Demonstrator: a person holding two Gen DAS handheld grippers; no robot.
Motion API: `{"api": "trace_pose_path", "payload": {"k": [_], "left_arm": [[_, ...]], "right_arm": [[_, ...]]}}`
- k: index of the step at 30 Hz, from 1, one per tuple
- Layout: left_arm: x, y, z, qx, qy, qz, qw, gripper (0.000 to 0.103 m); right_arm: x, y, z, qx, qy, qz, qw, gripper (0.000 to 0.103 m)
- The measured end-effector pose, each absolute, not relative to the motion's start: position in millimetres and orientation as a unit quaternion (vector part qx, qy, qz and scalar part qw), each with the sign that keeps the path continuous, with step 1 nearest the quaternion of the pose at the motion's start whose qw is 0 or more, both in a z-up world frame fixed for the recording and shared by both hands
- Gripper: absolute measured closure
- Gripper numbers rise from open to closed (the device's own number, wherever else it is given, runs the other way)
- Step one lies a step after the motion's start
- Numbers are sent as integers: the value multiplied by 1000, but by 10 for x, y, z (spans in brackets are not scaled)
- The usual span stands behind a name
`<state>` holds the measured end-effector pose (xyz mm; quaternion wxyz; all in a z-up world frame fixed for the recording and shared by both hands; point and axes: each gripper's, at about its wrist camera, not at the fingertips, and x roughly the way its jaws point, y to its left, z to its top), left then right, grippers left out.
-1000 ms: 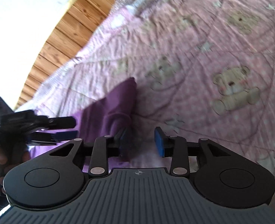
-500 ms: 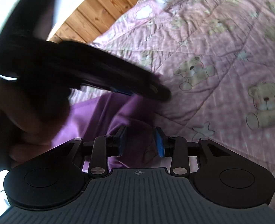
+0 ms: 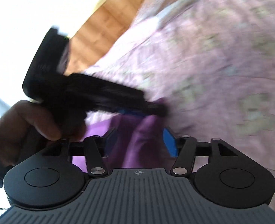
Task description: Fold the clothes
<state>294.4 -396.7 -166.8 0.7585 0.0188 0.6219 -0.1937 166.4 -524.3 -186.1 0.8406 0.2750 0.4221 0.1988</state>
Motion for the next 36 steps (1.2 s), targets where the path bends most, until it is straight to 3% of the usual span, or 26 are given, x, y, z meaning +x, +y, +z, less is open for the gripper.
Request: {"api": "trace_pose_path", "payload": {"k": [1,2,8,11,13,15,19,20,21,23,29,31,32,33,34,36], "left_arm": [[2929,-4012,-1689,30,618,-191,762,53],[2922,-4041,-1704,39,615,-189,765,55],[3009,-3891,-1718,-19,612,-194,767,49],[3044,-3651,-1579,-82,598,-191,774,50],[2995,-3403,-1372,-126,572,-186,789,48],[2928,-3237,-1287,-149,562,-188,792,46],[2775,-3163,-1574,-115,603,-173,771,44],[2737,-3145,-1646,-106,613,-169,765,47],[2698,-3129,-1710,-97,620,-166,760,54],[2627,-3145,-1648,-83,604,-165,775,52],[2594,-3306,-1331,-70,582,-205,784,36],[2628,-3345,-1377,-38,594,-202,778,45],[2613,-3289,-1377,-35,593,-195,781,78],[2597,-3233,-1376,-31,591,-189,783,93],[2579,-3166,-1368,-31,589,-183,786,93],[2492,-2839,-1217,-87,570,-186,796,93]], "right_arm": [[1724,-5141,-1930,262,439,204,835,59],[1784,-5039,-1998,249,456,209,829,95],[1439,-5262,-2149,270,482,190,812,95],[1360,-5414,-2060,283,474,185,813,76],[1349,-5501,-1960,290,456,174,823,70],[1395,-5521,-1930,298,445,169,827,50],[1592,-5362,-2010,286,461,182,820,46],[1623,-5306,-2050,276,471,186,817,49],[1627,-5229,-2046,254,473,183,824,64],[1608,-5086,-1970,213,465,177,841,96],[1468,-4663,-1567,120,409,184,886,96],[1433,-4560,-1446,112,391,200,891,96],[1417,-4508,-1414,116,384,209,892,96],[1402,-4461,-1408,123,379,214,892,94],[1388,-4415,-1402,129,374,219,892,89],[1324,-4390,-1366,152,368,230,888,60]]}}
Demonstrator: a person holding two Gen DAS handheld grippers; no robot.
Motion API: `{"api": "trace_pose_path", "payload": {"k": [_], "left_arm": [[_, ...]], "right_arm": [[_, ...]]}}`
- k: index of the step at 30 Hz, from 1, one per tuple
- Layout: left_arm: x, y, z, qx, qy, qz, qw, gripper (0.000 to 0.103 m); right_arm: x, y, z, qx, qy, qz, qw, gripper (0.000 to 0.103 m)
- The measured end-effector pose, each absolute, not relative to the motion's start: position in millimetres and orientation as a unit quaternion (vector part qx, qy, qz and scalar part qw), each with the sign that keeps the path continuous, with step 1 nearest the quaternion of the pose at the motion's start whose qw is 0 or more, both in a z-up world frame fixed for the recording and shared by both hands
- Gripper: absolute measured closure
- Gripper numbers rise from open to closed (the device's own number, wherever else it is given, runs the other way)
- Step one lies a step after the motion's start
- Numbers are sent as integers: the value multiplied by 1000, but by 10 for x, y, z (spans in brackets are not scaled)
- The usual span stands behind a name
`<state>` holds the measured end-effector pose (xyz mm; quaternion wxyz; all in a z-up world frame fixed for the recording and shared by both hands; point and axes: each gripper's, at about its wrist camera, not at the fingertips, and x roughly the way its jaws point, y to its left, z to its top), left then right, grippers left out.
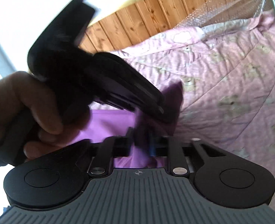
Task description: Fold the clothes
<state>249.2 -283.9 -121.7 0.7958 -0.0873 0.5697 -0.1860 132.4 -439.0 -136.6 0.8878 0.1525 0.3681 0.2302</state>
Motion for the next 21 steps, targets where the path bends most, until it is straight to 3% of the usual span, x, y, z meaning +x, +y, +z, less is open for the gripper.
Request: {"api": "trace_pose_path", "payload": {"k": [2,5,8,11,17,21], "left_arm": [[2385,-2449,-1127,-134,557,-179,800,93],[2212,-1761,-1187,-191,557,-149,794,93],[2103,-1145,-1561,-254,566,-127,774,91],[2069,-845,-1862,-302,554,-125,766,79],[1990,-792,-1960,-298,542,-141,773,73],[1900,-763,-1954,-285,547,-157,772,65]], "right_arm": [[1259,-4367,-1329,176,362,242,883,48],[1238,-4270,-1328,198,367,262,870,47],[1269,-4021,-1400,175,389,265,865,51],[1346,-3675,-1550,129,421,247,863,67],[1274,-3376,-1842,85,498,224,834,67],[1187,-3593,-1885,143,513,209,820,64]]}}
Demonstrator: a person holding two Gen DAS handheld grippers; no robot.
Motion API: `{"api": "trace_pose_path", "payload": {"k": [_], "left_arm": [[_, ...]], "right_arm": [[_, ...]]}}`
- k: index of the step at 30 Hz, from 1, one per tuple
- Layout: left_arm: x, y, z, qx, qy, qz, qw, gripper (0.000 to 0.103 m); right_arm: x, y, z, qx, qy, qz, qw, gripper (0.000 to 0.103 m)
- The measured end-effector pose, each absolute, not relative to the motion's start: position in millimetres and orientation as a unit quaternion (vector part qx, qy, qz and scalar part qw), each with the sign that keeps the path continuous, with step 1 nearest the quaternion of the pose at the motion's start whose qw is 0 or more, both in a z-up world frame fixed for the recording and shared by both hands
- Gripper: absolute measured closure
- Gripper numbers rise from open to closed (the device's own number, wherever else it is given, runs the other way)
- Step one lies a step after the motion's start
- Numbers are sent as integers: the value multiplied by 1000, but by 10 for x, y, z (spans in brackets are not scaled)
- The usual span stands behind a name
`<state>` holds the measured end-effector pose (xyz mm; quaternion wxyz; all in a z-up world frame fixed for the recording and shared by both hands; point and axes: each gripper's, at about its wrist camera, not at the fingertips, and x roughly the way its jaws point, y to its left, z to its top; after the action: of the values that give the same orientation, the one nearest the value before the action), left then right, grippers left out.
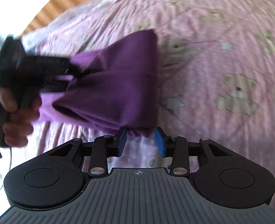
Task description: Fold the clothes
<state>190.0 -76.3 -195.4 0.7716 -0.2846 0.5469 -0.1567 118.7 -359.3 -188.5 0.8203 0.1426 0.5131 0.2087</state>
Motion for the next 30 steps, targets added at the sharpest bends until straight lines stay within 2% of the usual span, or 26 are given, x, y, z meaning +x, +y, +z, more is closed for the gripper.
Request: {"api": "trace_pose_path", "payload": {"k": [2,4,5,6,10,13,17,19,21,25,26,30], "left_arm": [[1896,-729,-1991,-307,545,-162,763,59],[1885,-712,-2063,-338,539,-167,753,60],[1874,-726,-2098,-354,537,-174,746,73],[1876,-752,-2120,-372,529,-184,740,93],[1882,-936,-2082,-433,474,-226,733,91],[1838,-902,-2297,-421,503,-183,732,91],[1746,-779,-2233,-383,521,-163,745,81],[1749,-773,-2039,-335,535,-157,760,69],[1780,-797,-1737,-251,544,-129,790,44],[1916,-1087,-1186,-122,527,-107,834,42],[1975,-1213,-1073,-98,522,-113,840,39],[2357,-2101,-1186,14,571,-166,804,37]], "right_arm": [[1194,-3714,-1869,188,500,201,821,60],[1256,-3799,-1912,246,488,198,814,53],[1287,-3842,-1934,275,481,196,809,52],[1318,-3884,-1955,304,474,194,803,51],[1452,-3953,-2109,361,471,191,782,53],[1429,-4074,-2182,401,464,185,768,53],[1479,-4069,-2309,392,488,191,756,55],[1513,-4034,-2309,384,490,207,755,55],[1538,-3997,-2276,365,488,220,761,57],[1544,-3845,-2097,281,479,246,795,70],[1542,-3801,-2048,256,476,251,803,74],[1484,-3586,-1833,150,452,274,836,83]]}}
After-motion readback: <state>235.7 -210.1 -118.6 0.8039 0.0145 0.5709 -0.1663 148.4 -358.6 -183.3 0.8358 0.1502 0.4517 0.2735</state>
